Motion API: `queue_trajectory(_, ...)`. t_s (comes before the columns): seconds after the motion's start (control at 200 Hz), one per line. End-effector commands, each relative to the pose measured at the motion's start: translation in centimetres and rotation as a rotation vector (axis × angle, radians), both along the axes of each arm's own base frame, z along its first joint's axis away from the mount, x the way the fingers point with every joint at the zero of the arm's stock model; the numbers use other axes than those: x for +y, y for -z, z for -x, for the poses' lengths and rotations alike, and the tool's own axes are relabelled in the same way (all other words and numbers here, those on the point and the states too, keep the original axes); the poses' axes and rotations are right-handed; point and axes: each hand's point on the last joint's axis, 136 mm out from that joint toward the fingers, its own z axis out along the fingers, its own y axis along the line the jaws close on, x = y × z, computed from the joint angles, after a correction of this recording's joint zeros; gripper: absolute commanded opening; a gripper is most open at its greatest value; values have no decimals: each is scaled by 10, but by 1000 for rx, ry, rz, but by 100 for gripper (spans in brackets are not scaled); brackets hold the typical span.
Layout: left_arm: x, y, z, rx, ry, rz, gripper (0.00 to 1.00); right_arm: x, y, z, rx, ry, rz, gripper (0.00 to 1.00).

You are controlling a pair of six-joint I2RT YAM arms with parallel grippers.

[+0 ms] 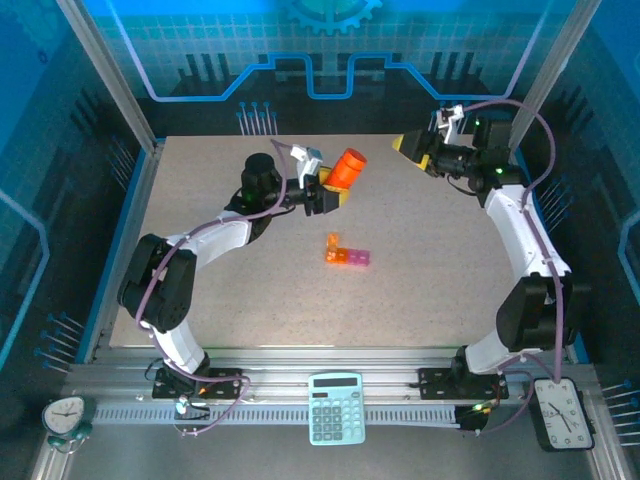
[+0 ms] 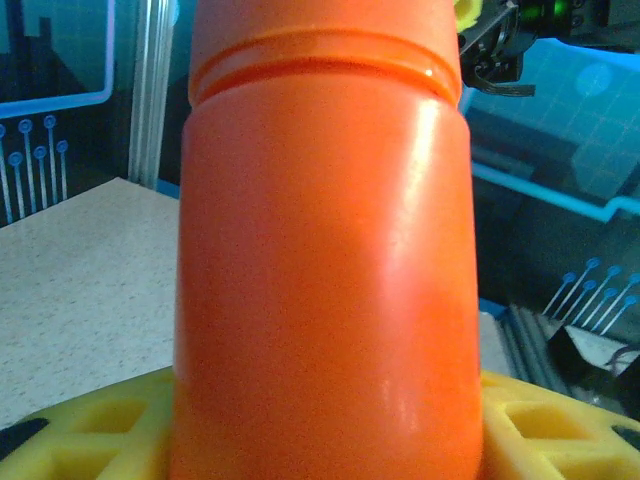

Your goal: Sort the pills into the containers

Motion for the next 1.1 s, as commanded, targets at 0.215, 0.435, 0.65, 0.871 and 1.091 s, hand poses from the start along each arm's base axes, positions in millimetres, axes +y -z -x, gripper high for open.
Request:
queue_trajectory(0.215, -3, -31, 7, -26, 139, 70, 5, 37, -29, 32, -151, -204, 109, 79)
queue_trajectory(0.435, -3, -25, 8, 6, 180, 65, 6, 65, -30, 36, -146, -301, 149, 80)
queue_trajectory(0.65, -4, -25, 9, 19, 198, 68, 7, 82, -22, 32, -120, -347, 172, 81)
queue_trajectory(0.871, -3, -27, 9, 21, 204, 73, 7, 87, -14, 30, -95, -370, 171, 81)
queue_trajectory(1.091, -3, -26, 8, 23, 204, 73, 6, 90, -9, 31, -82, -387, 153, 78)
